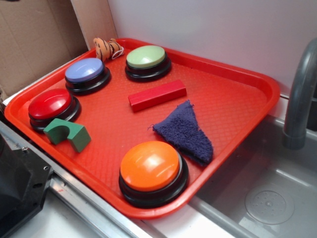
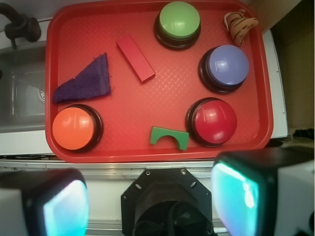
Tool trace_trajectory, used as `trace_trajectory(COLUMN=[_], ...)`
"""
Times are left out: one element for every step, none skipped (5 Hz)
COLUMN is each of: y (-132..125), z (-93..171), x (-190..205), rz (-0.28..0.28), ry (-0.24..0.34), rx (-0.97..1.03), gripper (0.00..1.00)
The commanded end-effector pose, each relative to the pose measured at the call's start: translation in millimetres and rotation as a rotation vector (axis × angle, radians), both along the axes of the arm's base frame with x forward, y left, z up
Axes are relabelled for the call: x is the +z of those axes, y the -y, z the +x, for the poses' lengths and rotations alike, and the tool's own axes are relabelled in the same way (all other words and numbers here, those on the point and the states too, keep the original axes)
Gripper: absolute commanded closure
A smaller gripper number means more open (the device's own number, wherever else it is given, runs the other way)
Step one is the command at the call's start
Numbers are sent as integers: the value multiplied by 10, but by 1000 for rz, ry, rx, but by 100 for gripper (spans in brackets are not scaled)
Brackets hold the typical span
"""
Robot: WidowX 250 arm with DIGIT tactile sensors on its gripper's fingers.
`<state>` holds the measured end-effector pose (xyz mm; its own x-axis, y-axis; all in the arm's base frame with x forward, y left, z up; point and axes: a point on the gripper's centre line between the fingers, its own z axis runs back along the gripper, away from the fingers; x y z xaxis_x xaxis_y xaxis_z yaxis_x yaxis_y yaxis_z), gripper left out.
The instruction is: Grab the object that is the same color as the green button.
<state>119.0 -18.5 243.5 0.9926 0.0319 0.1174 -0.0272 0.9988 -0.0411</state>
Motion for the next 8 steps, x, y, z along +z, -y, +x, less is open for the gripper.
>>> trace_trajectory(y=[0,1,-81,-131,-113,-62,-78,-136], z=[0,113,289,464,491,441,320,338], x=[0,-159,-343,-586,-731,-933,-1185,-1467], rz=[0,-4,31,-35,2,56,115,161], ry=[0,75,127,193,291,326,331,283], rx=[0,-136,-332,-578,-830,-1088,-1160,-1166], gripper=[0,0,0,0,0,0,0,0])
